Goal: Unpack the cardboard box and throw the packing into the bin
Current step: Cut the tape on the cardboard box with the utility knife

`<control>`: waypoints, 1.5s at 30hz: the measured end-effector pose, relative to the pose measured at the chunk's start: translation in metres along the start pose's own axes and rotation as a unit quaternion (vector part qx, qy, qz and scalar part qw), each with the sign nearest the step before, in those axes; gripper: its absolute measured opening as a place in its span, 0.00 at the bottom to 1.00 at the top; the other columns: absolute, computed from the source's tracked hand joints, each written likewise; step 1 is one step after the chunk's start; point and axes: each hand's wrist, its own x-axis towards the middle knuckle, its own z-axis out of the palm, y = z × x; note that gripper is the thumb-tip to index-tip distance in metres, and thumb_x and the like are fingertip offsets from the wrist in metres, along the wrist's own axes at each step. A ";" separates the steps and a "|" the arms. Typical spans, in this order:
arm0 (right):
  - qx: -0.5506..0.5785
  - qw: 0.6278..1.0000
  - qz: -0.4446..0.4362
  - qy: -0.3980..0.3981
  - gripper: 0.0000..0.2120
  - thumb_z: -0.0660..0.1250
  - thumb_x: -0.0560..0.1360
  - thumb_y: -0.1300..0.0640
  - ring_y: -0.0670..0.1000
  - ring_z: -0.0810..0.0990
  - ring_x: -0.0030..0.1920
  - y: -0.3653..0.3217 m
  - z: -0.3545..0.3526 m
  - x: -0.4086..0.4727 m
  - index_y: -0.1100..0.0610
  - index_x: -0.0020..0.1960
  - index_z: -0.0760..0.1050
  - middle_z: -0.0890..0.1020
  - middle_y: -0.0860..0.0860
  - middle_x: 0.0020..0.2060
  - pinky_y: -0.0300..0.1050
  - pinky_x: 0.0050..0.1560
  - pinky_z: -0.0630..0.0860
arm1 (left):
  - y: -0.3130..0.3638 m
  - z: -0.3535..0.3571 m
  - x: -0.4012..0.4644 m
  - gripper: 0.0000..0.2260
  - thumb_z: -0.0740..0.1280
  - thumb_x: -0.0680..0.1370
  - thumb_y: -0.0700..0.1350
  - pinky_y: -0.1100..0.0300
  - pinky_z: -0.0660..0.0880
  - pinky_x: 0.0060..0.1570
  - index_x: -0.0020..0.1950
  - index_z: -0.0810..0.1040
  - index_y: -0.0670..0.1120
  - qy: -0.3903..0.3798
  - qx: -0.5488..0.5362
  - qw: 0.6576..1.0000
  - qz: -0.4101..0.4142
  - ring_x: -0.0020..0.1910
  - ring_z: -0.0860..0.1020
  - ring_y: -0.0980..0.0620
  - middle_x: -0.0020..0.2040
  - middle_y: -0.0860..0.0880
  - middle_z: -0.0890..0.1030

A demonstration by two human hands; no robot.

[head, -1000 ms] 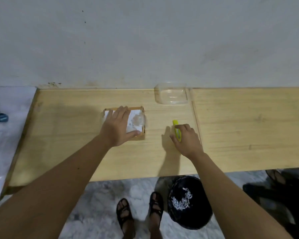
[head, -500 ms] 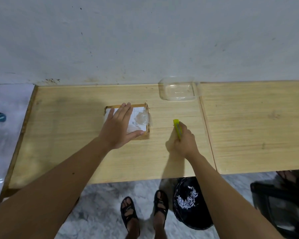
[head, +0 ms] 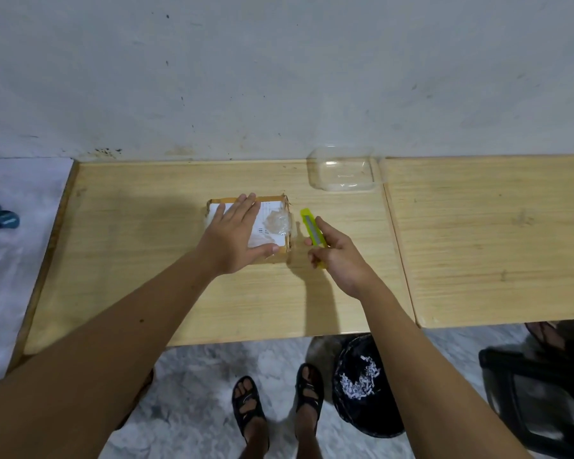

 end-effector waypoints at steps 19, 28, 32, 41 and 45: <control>-0.285 0.941 -0.122 0.134 0.17 0.65 0.83 0.56 0.43 0.78 0.41 -0.014 0.020 -0.007 0.50 0.70 0.77 0.83 0.50 0.48 0.28 0.40 0.69 | -0.005 -0.019 0.007 0.48 0.62 0.77 0.70 0.47 0.42 0.83 0.85 0.44 0.45 -0.121 -0.010 0.992 -0.014 0.84 0.40 0.53 0.85 0.49 0.41; -0.408 0.900 -0.118 0.099 0.19 0.64 0.81 0.58 0.59 0.82 0.50 -0.034 0.021 -0.009 0.50 0.71 0.77 0.86 0.57 0.49 0.48 0.51 0.78 | 0.001 -0.008 0.004 0.49 0.63 0.76 0.70 0.46 0.43 0.82 0.85 0.47 0.44 -0.084 0.022 0.996 -0.027 0.85 0.44 0.52 0.86 0.48 0.44; -0.394 0.908 -0.099 0.099 0.18 0.64 0.81 0.58 0.60 0.83 0.49 -0.040 0.025 -0.004 0.49 0.70 0.78 0.86 0.57 0.49 0.49 0.51 0.79 | 0.002 -0.011 0.007 0.49 0.62 0.77 0.71 0.47 0.41 0.82 0.85 0.45 0.44 -0.102 0.015 0.994 -0.045 0.84 0.42 0.52 0.86 0.49 0.42; -0.398 0.905 -0.103 0.105 0.19 0.63 0.81 0.58 0.56 0.79 0.41 -0.030 0.023 -0.031 0.49 0.71 0.77 0.86 0.54 0.44 0.43 0.44 0.71 | 0.002 -0.007 0.005 0.50 0.58 0.74 0.74 0.47 0.42 0.82 0.85 0.47 0.44 -0.078 0.018 0.996 -0.043 0.85 0.44 0.53 0.86 0.49 0.45; -0.389 0.907 -0.115 0.114 0.20 0.63 0.81 0.59 0.58 0.82 0.47 -0.019 0.030 -0.050 0.50 0.72 0.76 0.87 0.54 0.49 0.46 0.47 0.74 | 0.004 -0.009 0.005 0.50 0.59 0.76 0.73 0.46 0.41 0.82 0.85 0.45 0.45 -0.087 0.019 0.995 -0.043 0.85 0.43 0.53 0.86 0.49 0.44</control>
